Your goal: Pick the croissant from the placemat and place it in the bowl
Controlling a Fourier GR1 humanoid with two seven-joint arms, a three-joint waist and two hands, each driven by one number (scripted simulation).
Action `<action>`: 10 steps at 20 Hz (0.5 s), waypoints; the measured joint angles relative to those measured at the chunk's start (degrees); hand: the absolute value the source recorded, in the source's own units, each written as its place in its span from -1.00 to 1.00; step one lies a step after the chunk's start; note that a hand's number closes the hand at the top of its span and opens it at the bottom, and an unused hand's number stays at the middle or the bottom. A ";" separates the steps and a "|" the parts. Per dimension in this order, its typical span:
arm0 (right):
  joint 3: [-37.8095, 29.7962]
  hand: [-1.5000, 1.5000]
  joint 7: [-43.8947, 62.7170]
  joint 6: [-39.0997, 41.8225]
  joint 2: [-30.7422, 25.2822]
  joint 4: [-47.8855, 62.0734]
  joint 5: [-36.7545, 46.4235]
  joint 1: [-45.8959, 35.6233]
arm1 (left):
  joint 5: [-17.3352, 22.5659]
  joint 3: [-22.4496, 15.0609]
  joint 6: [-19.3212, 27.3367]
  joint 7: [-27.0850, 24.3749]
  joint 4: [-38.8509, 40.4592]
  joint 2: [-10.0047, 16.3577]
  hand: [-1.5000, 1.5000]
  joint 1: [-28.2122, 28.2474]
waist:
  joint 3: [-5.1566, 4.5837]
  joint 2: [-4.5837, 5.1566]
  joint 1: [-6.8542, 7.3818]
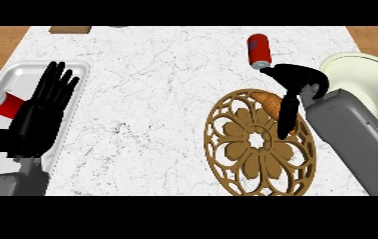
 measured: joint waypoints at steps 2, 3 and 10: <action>-0.29 -1.00 -1.06 -0.31 0.27 -1.95 2.35 2.40 | -0.24 0.60 -0.49 -0.15 0.07 -0.05 0.00 -0.01 | 0.00 0.02 0.01; -0.25 -1.00 -2.00 -0.63 0.79 -1.65 4.12 3.04 | -0.50 0.71 -0.43 -0.21 0.15 -0.37 0.00 -0.13 | 0.01 0.05 0.07; -2.41 -1.00 -6.09 -0.92 2.26 -3.34 11.53 7.45 | -1.67 1.38 -0.74 1.62 -1.55 -1.35 0.00 -0.11 | 0.02 0.09 0.20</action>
